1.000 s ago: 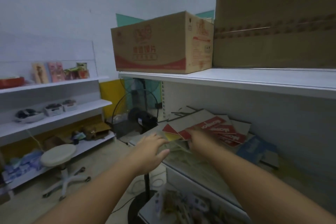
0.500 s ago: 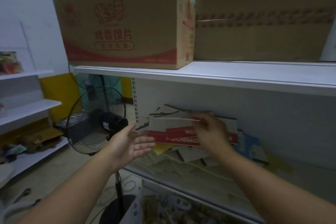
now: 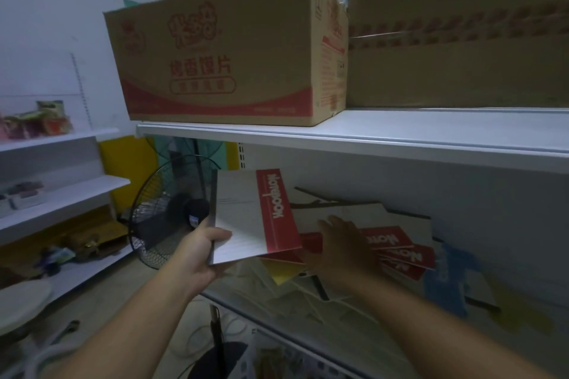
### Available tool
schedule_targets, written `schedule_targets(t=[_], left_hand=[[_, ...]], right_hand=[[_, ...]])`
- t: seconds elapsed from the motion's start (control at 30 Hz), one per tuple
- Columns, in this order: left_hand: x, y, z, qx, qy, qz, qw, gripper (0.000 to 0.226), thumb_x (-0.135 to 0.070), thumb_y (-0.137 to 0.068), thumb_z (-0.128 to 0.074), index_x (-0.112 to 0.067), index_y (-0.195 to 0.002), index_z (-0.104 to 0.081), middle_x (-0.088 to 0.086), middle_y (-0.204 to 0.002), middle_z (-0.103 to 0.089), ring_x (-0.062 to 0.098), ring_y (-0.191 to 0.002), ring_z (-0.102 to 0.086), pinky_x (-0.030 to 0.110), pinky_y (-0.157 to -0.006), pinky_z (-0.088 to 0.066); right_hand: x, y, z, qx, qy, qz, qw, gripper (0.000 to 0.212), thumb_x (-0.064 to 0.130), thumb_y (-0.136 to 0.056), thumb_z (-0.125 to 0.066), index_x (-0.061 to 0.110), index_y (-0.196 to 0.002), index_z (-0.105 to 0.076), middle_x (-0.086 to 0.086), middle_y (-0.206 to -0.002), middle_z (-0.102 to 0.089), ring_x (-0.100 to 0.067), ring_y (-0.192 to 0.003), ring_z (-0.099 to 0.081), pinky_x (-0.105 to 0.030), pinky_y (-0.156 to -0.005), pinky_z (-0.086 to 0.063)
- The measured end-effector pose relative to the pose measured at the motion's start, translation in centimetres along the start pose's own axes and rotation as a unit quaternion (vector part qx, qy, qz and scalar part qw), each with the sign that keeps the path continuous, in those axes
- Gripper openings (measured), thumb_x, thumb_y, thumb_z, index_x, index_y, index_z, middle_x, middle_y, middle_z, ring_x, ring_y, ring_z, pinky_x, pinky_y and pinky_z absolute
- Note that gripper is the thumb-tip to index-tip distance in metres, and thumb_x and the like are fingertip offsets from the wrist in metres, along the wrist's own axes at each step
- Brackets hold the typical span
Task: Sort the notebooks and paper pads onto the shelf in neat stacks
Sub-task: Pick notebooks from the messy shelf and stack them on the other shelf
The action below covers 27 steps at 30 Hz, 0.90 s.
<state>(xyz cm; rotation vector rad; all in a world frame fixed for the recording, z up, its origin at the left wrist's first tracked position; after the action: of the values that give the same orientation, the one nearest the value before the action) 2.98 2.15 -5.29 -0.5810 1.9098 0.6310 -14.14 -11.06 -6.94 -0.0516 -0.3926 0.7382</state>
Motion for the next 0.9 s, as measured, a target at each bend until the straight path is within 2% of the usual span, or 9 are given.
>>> schedule_targets(t=[0.1, 0.2, 0.37, 0.47, 0.57, 0.67, 0.73, 0.8, 0.9], left_hand=[[-0.4, -0.5, 1.4, 0.004, -0.016, -0.007, 1.000, 0.042, 0.006, -0.090, -0.040, -0.022, -0.118, -0.053, 0.014, -0.104, -0.059, 0.033, -0.092, -0.057, 0.044, -0.075, -0.051], [-0.6, -1.3, 2.6, 0.028, -0.036, 0.013, 0.999, 0.042, 0.006, -0.088, -0.040, -0.023, -0.112, -0.058, 0.014, -0.104, -0.060, 0.033, -0.092, -0.056, 0.043, -0.071, -0.050], [-1.5, -2.8, 4.9, 0.045, -0.080, 0.039, 0.995, 0.044, 0.008, -0.084, -0.040, -0.022, -0.110, -0.059, 0.015, -0.105, -0.059, 0.033, -0.092, -0.056, 0.040, -0.065, -0.050], [-2.4, -3.7, 6.2, 0.051, -0.075, 0.072, 0.993, 0.030, 0.006, -0.086, -0.045, -0.014, -0.102, -0.060, 0.017, -0.099, -0.059, 0.031, -0.087, -0.057, 0.039, -0.064, -0.052], [-2.8, -4.3, 6.0, 0.092, -0.076, 0.108, 0.987, 0.019, -0.014, -0.092, -0.054, -0.005, -0.105, -0.064, 0.016, -0.085, -0.067, 0.027, -0.075, -0.064, 0.032, -0.055, -0.056], [-2.5, -4.8, 5.4, 0.127, -0.025, 0.142, 0.981, 0.032, -0.033, -0.090, -0.056, -0.004, -0.083, -0.068, 0.014, -0.065, -0.070, 0.024, -0.051, -0.067, 0.028, -0.043, -0.054], [-2.0, -5.2, 5.4, 0.150, -0.020, 0.144, 0.978, 0.021, -0.020, -0.092, -0.054, -0.003, -0.092, -0.066, 0.014, -0.062, -0.069, 0.023, -0.049, -0.067, 0.027, -0.040, -0.053], [-1.5, -5.9, 6.0, 0.157, -0.035, 0.134, 0.978, 0.018, -0.003, -0.090, -0.050, -0.004, -0.105, -0.061, 0.015, -0.066, -0.071, 0.026, -0.058, -0.067, 0.027, -0.044, -0.055], [-1.5, -7.0, 7.1, 0.158, -0.038, 0.119, 0.980, 0.024, 0.002, -0.090, -0.047, -0.012, -0.102, -0.062, 0.012, -0.071, -0.073, 0.028, -0.072, -0.064, 0.029, -0.046, -0.055]], right_hand=[[0.7, -0.9, -0.3, 0.007, 0.070, -0.025, 0.997, 0.072, 0.073, -0.079, -0.040, 0.020, -0.126, -0.049, -0.005, -0.132, -0.045, -0.027, -0.125, -0.036, -0.046, -0.103, -0.033], [1.7, -1.4, -0.2, 0.025, 0.095, -0.043, 0.994, 0.050, 0.056, -0.087, -0.045, 0.017, -0.116, -0.057, -0.005, -0.121, -0.055, -0.026, -0.112, -0.049, -0.035, -0.090, -0.042], [2.6, -0.8, 1.7, -0.040, -0.008, -0.091, 0.995, 0.035, 0.028, -0.100, -0.029, 0.016, -0.076, -0.052, -0.005, -0.088, -0.059, -0.019, -0.074, -0.053, -0.026, -0.058, -0.038], [1.6, -0.5, 2.1, -0.169, -0.108, -0.074, 0.977, 0.034, 0.026, -0.102, -0.028, 0.015, -0.096, -0.060, 0.000, -0.095, -0.062, -0.015, -0.076, -0.051, -0.031, -0.068, -0.043], [3.0, 0.9, 1.8, -0.261, -0.117, 0.079, 0.955, 0.030, 0.016, -0.099, -0.039, 0.017, -0.109, -0.067, -0.002, -0.101, -0.067, -0.015, -0.088, -0.058, -0.023, -0.075, -0.043], [5.3, 2.1, 0.5, -0.248, -0.002, 0.261, 0.933, 0.022, 0.019, -0.084, -0.056, 0.017, -0.100, -0.071, 0.001, -0.095, -0.072, -0.012, -0.085, -0.066, -0.011, -0.080, -0.046], [6.0, 2.3, -1.0, -0.198, 0.054, 0.308, 0.929, 0.022, 0.019, -0.080, -0.068, 0.019, -0.102, -0.071, 0.002, -0.103, -0.072, -0.014, -0.090, -0.067, -0.021, -0.080, -0.054], [6.7, 2.5, -1.7, -0.148, 0.072, 0.293, 0.942, 0.028, 0.031, -0.090, -0.057, 0.024, -0.115, -0.066, 0.004, -0.122, -0.064, -0.016, -0.109, -0.059, -0.029, -0.091, -0.048], [6.3, 2.5, -1.8, -0.072, 0.017, 0.113, 0.991, 0.054, 0.061, -0.090, -0.032, 0.038, -0.136, -0.045, 0.012, -0.144, -0.041, -0.010, -0.131, -0.036, -0.031, -0.107, -0.032]])
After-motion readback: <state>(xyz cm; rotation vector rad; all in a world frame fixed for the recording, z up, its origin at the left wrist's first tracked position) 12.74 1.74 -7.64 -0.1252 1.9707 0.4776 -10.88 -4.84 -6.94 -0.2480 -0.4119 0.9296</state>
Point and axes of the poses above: each hand's wrist, its own y-axis away from the middle knuckle, its own z-axis out of the back of the hand, x = y × z, the point moved 1 cm from there along -y, towards the middle knuckle
